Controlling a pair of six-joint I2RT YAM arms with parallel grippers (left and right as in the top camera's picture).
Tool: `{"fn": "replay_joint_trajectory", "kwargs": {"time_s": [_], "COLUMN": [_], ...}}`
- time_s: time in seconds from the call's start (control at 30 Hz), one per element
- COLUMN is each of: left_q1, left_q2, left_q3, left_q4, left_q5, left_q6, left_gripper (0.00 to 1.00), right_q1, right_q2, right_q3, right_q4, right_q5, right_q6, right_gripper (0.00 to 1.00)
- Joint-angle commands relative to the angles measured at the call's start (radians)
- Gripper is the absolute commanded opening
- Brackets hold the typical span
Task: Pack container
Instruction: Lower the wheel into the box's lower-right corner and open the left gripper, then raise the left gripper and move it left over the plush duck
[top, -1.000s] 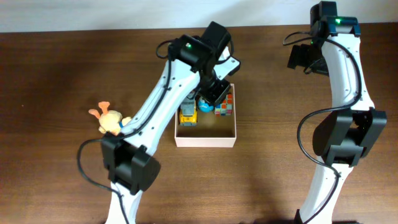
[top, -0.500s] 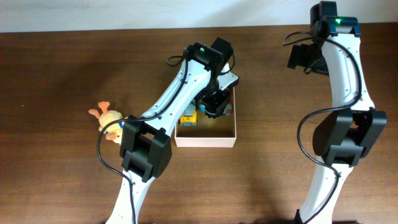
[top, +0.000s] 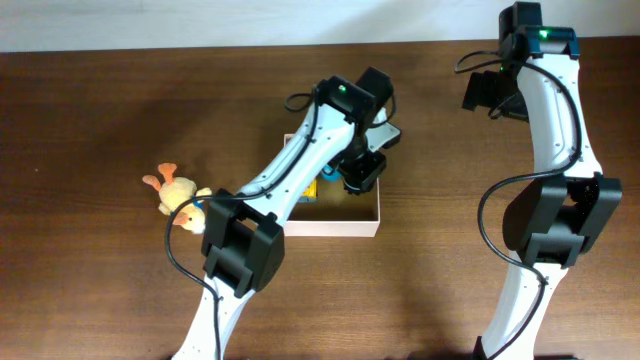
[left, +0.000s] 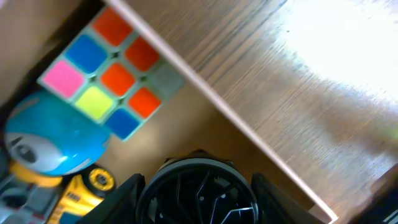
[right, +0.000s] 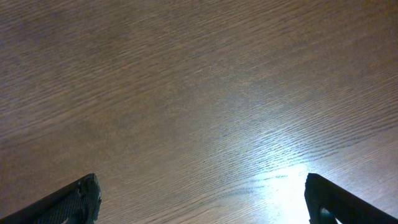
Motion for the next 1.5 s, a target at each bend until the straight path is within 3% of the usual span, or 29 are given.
{"fn": "replay_joint_trajectory", "kwargs": {"time_s": [0.0, 0.67, 0.7, 0.87, 1.0, 1.47], "left_q1": [-0.010, -0.010, -0.010, -0.010, -0.010, -0.010], "left_q2": [0.046, 0.074, 0.074, 0.074, 0.074, 0.068], "left_q3": [0.011, 0.011, 0.011, 0.011, 0.011, 0.021], "left_q4": [0.000, 0.035, 0.037, 0.037, 0.037, 0.025], "left_q5": [0.018, 0.006, 0.006, 0.006, -0.009, -0.011], "left_q6": [0.017, 0.017, 0.017, 0.017, 0.017, 0.017], "left_gripper": [0.43, 0.45, 0.46, 0.70, 0.79, 0.79], "right_q1": [0.003, 0.003, 0.003, 0.003, 0.003, 0.003], "right_q2": [-0.019, -0.019, -0.019, -0.019, -0.019, -0.019], "right_q3": [-0.001, -0.001, -0.001, -0.001, -0.001, -0.001], "right_q4": [0.003, 0.003, 0.003, 0.003, 0.003, 0.003], "right_q5": [0.013, 0.013, 0.013, 0.013, 0.013, 0.013], "right_q6": [0.008, 0.008, 0.008, 0.008, 0.008, 0.008], "right_gripper": [0.99, 0.99, 0.99, 0.99, 0.99, 0.99]}}
